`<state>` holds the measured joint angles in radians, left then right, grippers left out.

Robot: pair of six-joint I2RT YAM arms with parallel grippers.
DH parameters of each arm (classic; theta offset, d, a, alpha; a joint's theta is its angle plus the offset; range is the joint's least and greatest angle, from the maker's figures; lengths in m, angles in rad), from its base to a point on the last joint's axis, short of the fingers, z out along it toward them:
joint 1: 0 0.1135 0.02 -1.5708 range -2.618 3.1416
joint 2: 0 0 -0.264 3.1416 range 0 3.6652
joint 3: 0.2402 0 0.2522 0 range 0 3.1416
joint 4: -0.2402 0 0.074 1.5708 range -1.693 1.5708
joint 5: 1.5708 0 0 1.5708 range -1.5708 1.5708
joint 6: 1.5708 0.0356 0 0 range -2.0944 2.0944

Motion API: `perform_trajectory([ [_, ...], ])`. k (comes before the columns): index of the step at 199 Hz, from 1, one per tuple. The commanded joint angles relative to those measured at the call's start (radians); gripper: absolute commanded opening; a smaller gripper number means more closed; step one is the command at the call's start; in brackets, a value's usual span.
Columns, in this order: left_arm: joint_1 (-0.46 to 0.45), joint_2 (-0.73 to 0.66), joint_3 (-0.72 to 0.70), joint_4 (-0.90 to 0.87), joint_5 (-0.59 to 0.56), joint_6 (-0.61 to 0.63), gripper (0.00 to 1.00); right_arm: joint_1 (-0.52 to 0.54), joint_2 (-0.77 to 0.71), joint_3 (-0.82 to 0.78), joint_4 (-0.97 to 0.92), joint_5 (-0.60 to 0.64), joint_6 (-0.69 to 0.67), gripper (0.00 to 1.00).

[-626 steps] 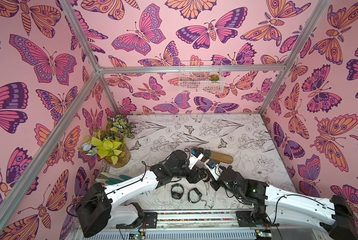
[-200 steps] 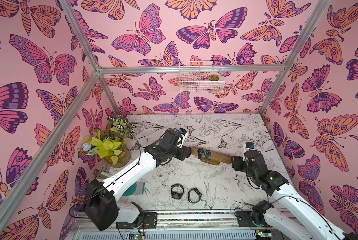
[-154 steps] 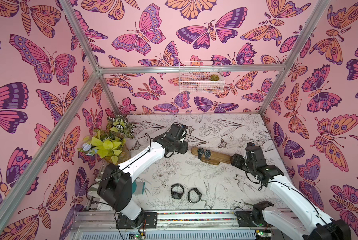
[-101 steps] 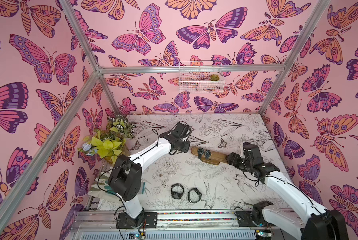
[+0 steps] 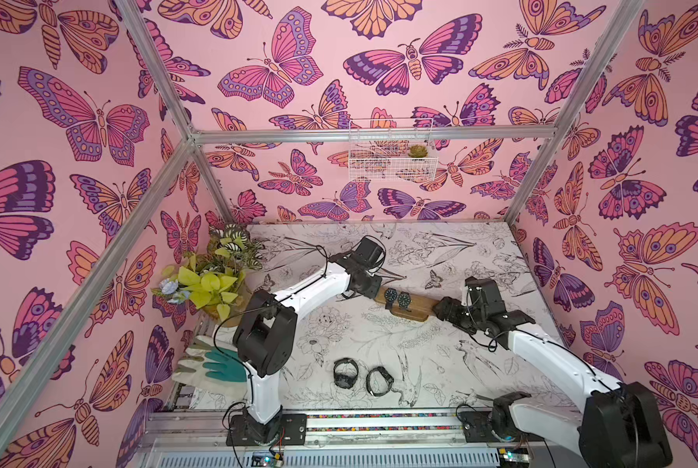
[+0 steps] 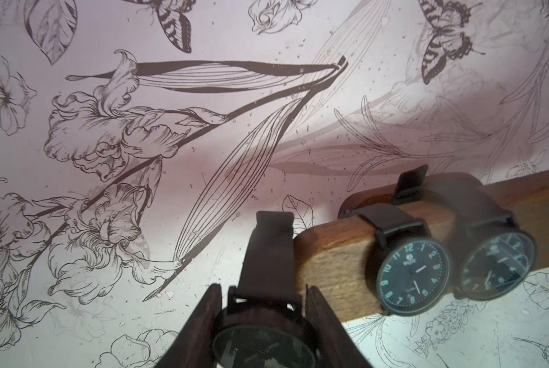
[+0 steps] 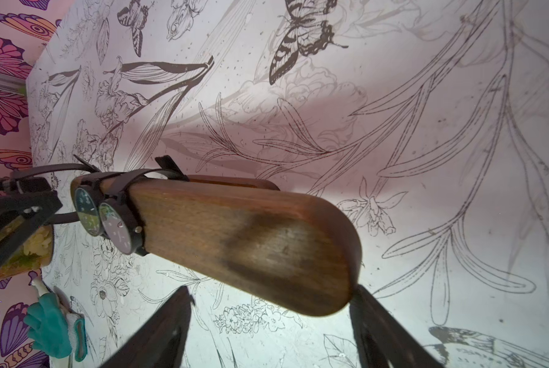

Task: Place watch on stand
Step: Place the watch on the stand.

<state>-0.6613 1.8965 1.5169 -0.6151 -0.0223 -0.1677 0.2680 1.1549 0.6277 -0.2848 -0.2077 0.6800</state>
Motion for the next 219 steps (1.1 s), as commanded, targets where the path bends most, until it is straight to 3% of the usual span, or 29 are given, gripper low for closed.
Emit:
perform_trajectory([
  [1, -0.019, 0.027, 0.044, -0.052, 0.009, 0.008, 0.36, -0.005, 0.014, 0.03, 0.03, -0.034, -0.017, 0.79],
  [87, -0.047, 0.068, 0.092, -0.121, 0.036, -0.034, 0.37, -0.006, 0.012, 0.019, 0.056, -0.034, -0.014, 0.75],
  [219, -0.052, 0.082, 0.101, -0.136, 0.132, -0.047, 0.53, -0.005, 0.008, 0.026, 0.044, -0.011, -0.017, 0.68],
])
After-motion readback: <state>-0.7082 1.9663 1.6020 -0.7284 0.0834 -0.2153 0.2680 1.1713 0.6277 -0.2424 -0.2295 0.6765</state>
